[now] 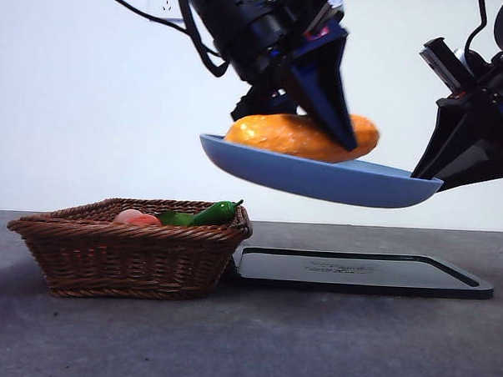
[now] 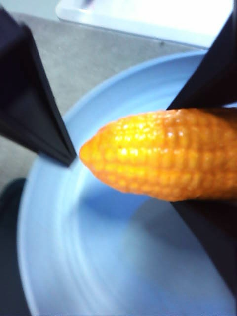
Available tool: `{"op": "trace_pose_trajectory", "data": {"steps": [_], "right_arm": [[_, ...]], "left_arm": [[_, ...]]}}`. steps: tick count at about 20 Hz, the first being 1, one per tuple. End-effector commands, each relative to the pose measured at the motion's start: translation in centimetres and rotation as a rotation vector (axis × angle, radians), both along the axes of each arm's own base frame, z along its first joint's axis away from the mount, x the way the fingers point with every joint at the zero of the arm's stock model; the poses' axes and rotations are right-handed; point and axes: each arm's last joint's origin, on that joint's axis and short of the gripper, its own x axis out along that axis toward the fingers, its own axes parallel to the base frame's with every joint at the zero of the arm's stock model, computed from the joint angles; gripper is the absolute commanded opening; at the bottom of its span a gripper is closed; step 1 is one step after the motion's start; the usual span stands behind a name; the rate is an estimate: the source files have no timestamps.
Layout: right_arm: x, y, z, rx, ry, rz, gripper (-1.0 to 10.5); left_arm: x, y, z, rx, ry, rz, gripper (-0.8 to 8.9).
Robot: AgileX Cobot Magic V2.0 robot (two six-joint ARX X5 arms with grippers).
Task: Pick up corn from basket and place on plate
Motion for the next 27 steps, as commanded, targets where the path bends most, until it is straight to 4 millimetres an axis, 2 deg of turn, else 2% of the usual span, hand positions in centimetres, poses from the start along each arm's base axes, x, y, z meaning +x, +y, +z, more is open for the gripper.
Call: {"op": "trace_pose_trajectory", "data": {"steps": [1,4,7,13,17,22,27], "right_arm": [[0.5,0.2,0.5,0.015,-0.019,0.005,0.0],[0.5,0.1,0.5,0.002,-0.023,0.000,0.0],[0.6,0.0,0.4,-0.042,-0.032,-0.024,0.0],[1.0,-0.3,0.5,-0.101,-0.083,-0.069,0.0],[2.0,-1.6,0.5,-0.116,-0.104,-0.144,0.0],[5.5,-3.7,0.0,-0.125,-0.056,-0.220,0.0],[9.6,-3.8,-1.8,-0.134,0.025,-0.217,0.0]], "left_arm": [[-0.1,-0.7,-0.1,0.001,-0.006,-0.024,3.52],[-0.2,-0.6,-0.1,0.007,0.011,-0.013,3.52],[-0.3,-0.5,0.9,-0.003,0.006,-0.007,3.52],[-1.0,0.3,5.3,-0.036,-0.028,-0.005,3.51],[-1.5,0.7,8.6,-0.058,-0.046,-0.007,3.50],[-2.1,1.3,12.0,-0.090,-0.079,-0.007,3.50],[-2.3,1.6,13.2,-0.108,-0.091,-0.001,3.50]]}}
